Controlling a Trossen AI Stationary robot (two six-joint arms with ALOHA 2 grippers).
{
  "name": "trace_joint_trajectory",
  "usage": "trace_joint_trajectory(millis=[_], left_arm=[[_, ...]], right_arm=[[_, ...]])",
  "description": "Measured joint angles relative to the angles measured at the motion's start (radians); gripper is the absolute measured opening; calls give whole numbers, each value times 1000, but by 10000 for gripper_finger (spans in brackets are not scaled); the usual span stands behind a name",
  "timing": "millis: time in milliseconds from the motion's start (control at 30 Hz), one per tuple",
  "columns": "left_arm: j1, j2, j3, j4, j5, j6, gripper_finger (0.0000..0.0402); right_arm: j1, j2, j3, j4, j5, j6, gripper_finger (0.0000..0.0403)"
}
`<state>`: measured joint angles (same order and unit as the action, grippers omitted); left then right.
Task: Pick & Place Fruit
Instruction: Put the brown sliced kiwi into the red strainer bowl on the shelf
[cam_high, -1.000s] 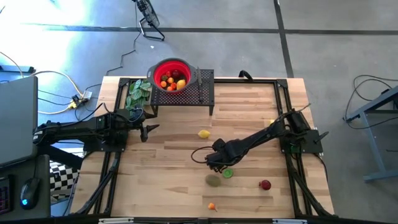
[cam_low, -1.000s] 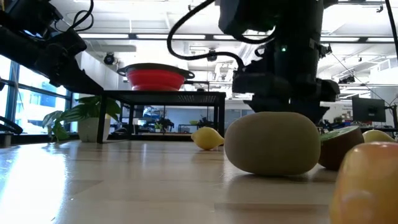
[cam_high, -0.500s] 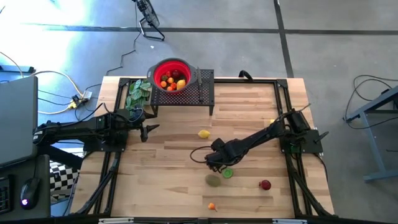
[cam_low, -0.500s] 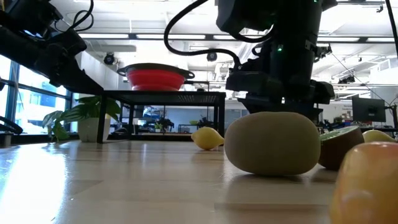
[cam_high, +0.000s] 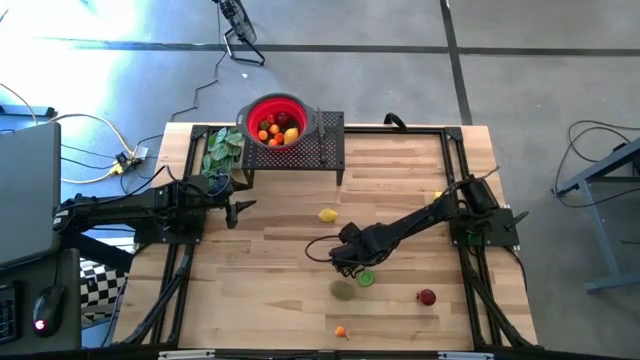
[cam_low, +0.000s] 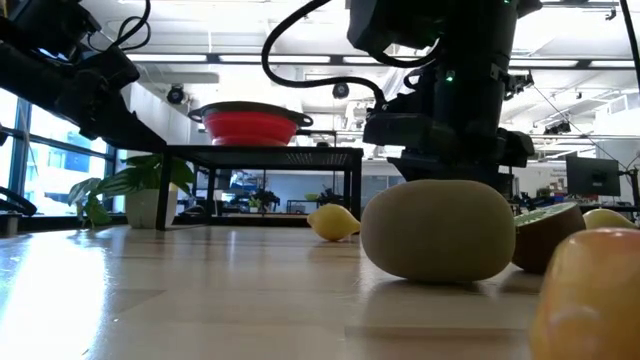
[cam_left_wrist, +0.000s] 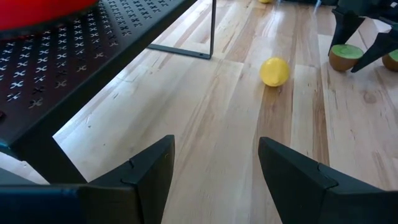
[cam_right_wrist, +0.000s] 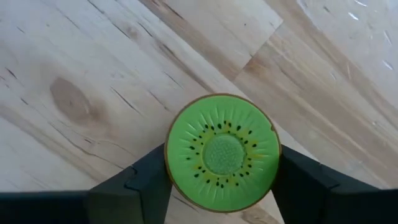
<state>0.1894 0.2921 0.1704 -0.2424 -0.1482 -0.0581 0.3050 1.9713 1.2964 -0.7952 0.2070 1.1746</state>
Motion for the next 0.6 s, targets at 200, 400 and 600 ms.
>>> trace_joint_trajectory(millis=[200,400,600], left_arm=[[0,0,0,0,0,0,228],[0,0,0,0,-1,0,228],[0,0,0,0,-2,0,228]], right_arm=[[0,-7,-2,0,-3,-24,237],[-10,-31,-2,24,-3,-49,225],[-25,-80,-2,47,4,-81,216]])
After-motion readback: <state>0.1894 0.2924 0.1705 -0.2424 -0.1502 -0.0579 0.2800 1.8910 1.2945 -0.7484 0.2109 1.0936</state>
